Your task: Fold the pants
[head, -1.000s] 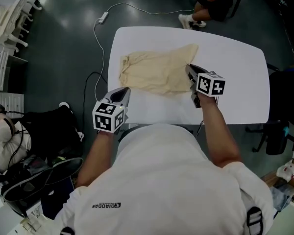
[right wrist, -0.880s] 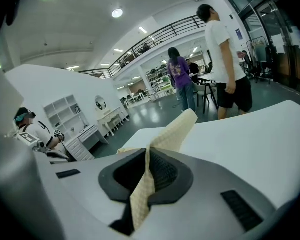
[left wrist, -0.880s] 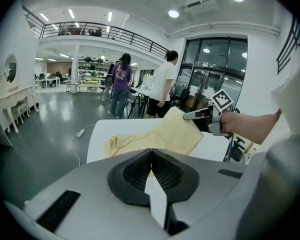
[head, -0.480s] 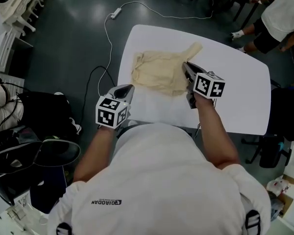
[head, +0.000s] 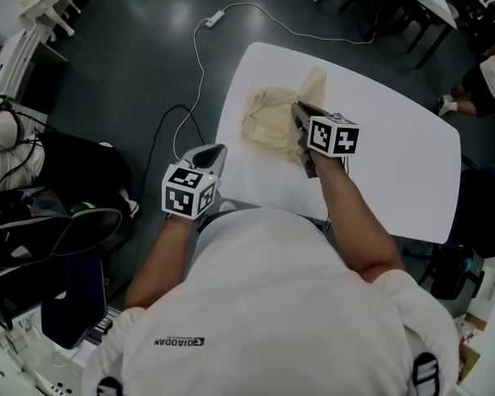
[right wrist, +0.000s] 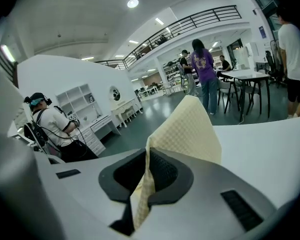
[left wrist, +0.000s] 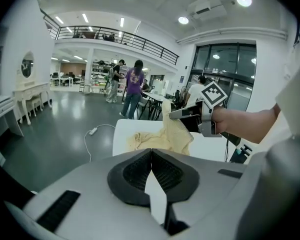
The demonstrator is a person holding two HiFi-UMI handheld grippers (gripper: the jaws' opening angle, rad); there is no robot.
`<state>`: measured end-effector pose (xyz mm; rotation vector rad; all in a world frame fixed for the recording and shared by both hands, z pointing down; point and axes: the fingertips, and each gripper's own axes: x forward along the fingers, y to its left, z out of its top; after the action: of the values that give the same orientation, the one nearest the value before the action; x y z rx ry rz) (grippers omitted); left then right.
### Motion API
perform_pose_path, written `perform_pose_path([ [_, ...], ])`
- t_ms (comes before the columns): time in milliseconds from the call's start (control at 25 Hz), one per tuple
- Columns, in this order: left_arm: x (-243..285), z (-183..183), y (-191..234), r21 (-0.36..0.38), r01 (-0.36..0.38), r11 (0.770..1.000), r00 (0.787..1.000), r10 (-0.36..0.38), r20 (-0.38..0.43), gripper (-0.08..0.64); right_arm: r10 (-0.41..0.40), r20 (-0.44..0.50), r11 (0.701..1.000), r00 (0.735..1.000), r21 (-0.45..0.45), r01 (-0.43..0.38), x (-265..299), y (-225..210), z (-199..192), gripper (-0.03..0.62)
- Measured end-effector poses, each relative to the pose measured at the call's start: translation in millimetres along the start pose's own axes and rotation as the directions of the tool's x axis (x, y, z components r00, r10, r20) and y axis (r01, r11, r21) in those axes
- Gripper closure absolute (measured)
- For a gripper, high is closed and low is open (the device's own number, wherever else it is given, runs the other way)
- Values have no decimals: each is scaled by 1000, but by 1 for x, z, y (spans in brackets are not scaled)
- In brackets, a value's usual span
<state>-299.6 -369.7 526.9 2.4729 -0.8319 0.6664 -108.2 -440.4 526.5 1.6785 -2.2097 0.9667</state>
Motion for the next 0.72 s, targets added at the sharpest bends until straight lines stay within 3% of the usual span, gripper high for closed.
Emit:
perform_pose_path([
  [320,-30,-20,52,-87,-71,994,997,73,12,532,-65,-102,996,993,-61,59,80,32,-22,551],
  [720,-60,-56,83,-137,-96,986,995,97,6,532,-151,-235,987,960,-90,133,155,42,-89,531],
])
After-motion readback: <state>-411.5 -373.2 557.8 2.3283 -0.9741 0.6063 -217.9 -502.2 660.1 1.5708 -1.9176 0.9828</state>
